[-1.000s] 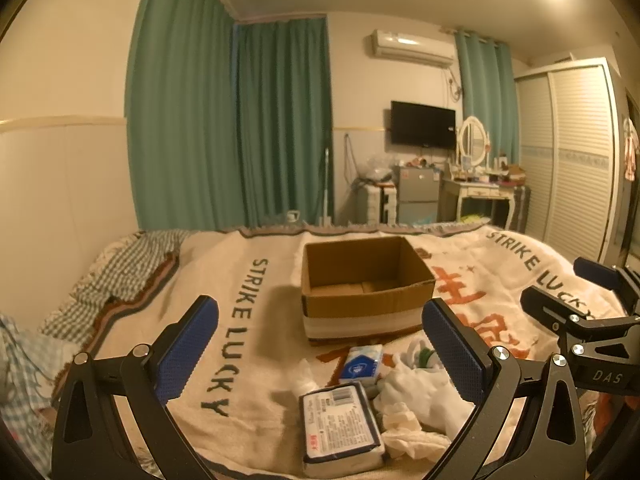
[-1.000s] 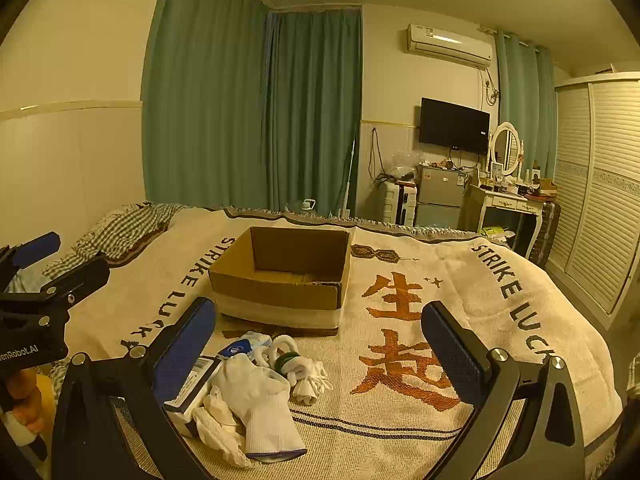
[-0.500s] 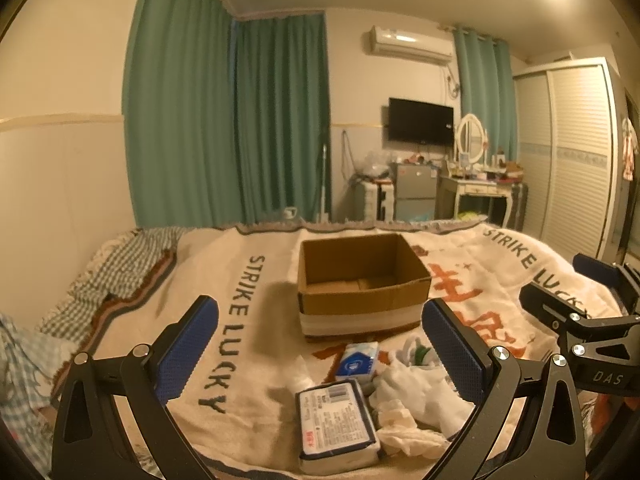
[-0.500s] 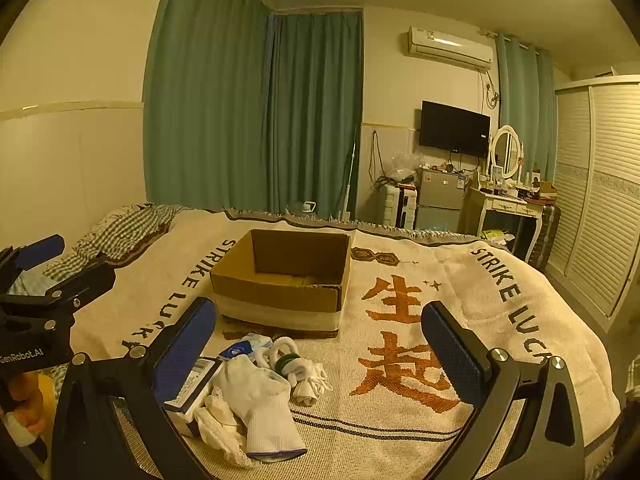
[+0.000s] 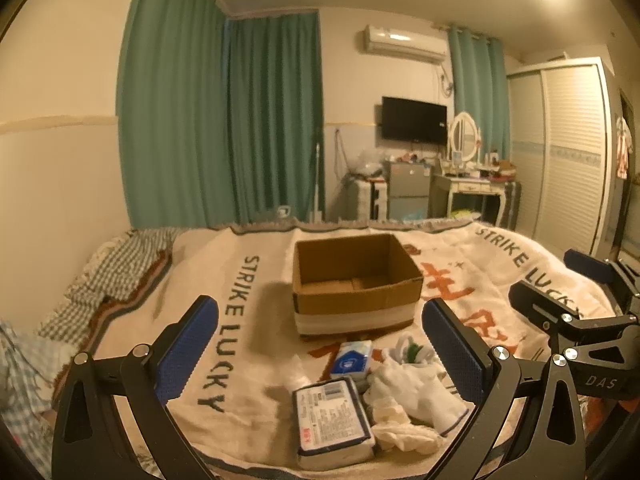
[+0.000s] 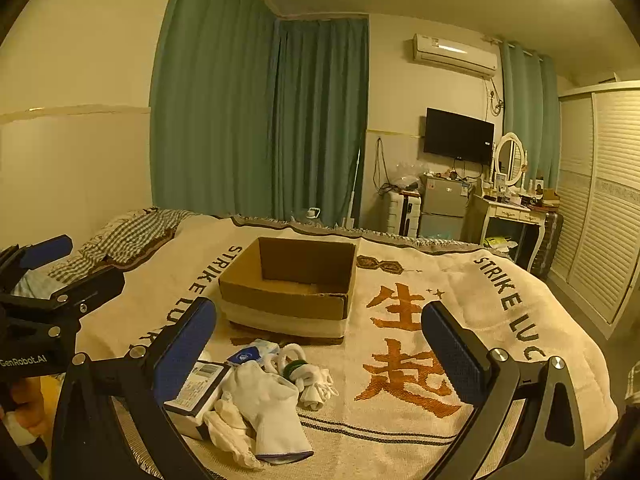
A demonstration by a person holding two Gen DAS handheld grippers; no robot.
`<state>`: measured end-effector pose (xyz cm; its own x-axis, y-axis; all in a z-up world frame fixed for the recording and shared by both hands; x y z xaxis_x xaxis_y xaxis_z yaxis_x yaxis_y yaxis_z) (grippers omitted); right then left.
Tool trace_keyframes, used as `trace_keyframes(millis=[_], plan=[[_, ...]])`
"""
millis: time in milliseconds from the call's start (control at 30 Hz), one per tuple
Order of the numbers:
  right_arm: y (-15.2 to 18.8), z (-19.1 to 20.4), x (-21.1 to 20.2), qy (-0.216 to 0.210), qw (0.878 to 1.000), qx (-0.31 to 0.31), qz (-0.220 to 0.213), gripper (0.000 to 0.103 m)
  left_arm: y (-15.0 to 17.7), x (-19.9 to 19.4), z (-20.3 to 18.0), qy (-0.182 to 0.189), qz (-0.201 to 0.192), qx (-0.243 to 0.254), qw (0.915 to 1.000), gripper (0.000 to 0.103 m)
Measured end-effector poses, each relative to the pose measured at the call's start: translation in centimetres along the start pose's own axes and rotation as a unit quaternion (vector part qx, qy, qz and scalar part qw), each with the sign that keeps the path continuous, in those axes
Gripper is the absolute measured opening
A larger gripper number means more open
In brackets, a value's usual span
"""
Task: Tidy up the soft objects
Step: 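Grasp the white knit glove with the right tool while the left tool grasps the white tissue pack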
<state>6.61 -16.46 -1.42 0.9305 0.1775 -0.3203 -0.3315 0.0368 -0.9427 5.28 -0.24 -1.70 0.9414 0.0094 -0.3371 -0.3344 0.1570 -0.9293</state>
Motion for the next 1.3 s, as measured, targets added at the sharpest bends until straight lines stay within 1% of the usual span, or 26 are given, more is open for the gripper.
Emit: trace_keyframes(millis=[167, 233, 300, 400, 433, 467, 500, 533, 600, 633, 667, 767, 833, 900, 933, 1033, 1067, 1167, 1233, 1300], plan=[[1.3, 0.4, 1.2, -0.004, 1.0, -0.003, 0.02, 0.103, 2.1, 2.0, 0.5, 0.001, 0.032, -0.013, 0.9994, 0.103], [2.4, 0.6, 2.2, -0.009, 0.999, -0.003, 0.04, 0.103, 3.4, 3.0, 0.5, 0.0, 0.051, -0.013, 0.9986, 0.103], [4.2, 0.8, 3.8, -0.011, 0.998, -0.006, 0.069, 0.103, 5.2, 4.5, 0.5, -0.002, 0.083, -0.012, 0.9965, 0.103], [6.9, 1.1, 6.0, -0.012, 0.994, -0.013, 0.112, 0.103, 7.7, 6.1, 0.3, 0.011, 0.121, -0.022, 0.9923, 0.102], [8.1, 1.3, 7.1, -0.013, 0.991, -0.015, 0.134, 0.1, 8.7, 6.7, 0.1, 0.019, 0.138, -0.026, 0.9899, 0.102], [8.8, 1.5, 7.8, -0.017, 0.989, -0.015, 0.149, 0.095, 9.3, 6.9, -0.1, 0.024, 0.147, -0.027, 0.9885, 0.102], [9.5, 1.5, 8.3, -0.02, 0.987, -0.015, 0.161, 0.093, 10.0, 7.3, -0.3, 0.03, 0.158, -0.03, 0.9865, 0.102], [10.0, 1.6, 9.1, -0.023, 0.985, -0.014, 0.173, 0.091, 10.6, 7.6, -0.6, 0.037, 0.169, -0.032, 0.9844, 0.102], [10.7, 1.6, 10.2, -0.027, 0.982, -0.009, 0.185, 0.091, 12.0, 8.1, -1.2, 0.057, 0.19, -0.036, 0.9794, 0.102], [11.2, 1.5, 11.0, -0.025, 0.98, -0.006, 0.196, 0.089, 12.4, 8.3, -1.5, 0.063, 0.196, -0.035, 0.9779, 0.102], [11.5, 1.5, 11.5, -0.025, 0.979, -0.004, 0.203, 0.083, 12.8, 8.6, -1.9, 0.072, 0.204, -0.032, 0.9758, 0.102], [12.7, 1.2, 12.8, -0.038, 0.972, 0.01, 0.232, 0.074, 13.9, 9.3, -2.4, 0.083, 0.222, -0.028, 0.9712, 0.102], [13.6, 1.3, 13.6, -0.054, 0.966, 0.02, 0.252, 0.07, 14.2, 9.6, -2.4, 0.095, 0.227, -0.039, 0.9684, 0.102], [14.1, 1.5, 14.1, -0.069, 0.962, 0.025, 0.264, 0.061, 14.0, 9.8, -2.2, 0.103, 0.231, -0.044, 0.9666, 0.101], [14.1, 1.7, 14.3, -0.077, 0.96, 0.027, 0.268, 0.049, 13.7, 9.7, -2.0, 0.106, 0.232, -0.048, 0.9658, 0.098], [13.4, 1.8, 14.0, -0.085, 0.962, 0.027, 0.26, 0.034, 12.8, 9.5, -1.4, 0.117, 0.224, -0.06, 0.9658, 0.098], [13.0, 1.9, 13.6, -0.089, 0.963, 0.029, 0.253, 0.032, 12.5, 9.5, -1.3, 0.119, 0.22, -0.062, 0.9662, 0.098], [11.2, 1.3, 12.6, -0.082, 0.972, 0.028, 0.22, 0.031, 12.2, 10.4, -1.3, 0.111, 0.223, -0.058, 0.9668, 0.098], [10.5, 1.0, 12.4, -0.081, 0.973, 0.031, 0.213, 0.031, 13.0, 11.5, -1.6, 0.1, 0.245, -0.053, 0.9629, 0.098], [10.3, 0.5, 12.3, -0.074, 0.975, 0.03, 0.209, 0.031, 14.2, 12.7, -2.2, 0.101, 0.271, -0.052, 0.9559, 0.097]])
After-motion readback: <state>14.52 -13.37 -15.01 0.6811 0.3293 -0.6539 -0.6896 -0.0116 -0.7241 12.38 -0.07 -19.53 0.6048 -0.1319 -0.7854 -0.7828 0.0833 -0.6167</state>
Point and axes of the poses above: each gripper's, at about its wrist camera, not at the fingertips, and x roughly the way its jaws point, z to its left, y to its underside, the point moved 6 cm from there along x, roughly the way its jaws point, and after that the axes turned 9 degrees about x, right-handed, at the moved point
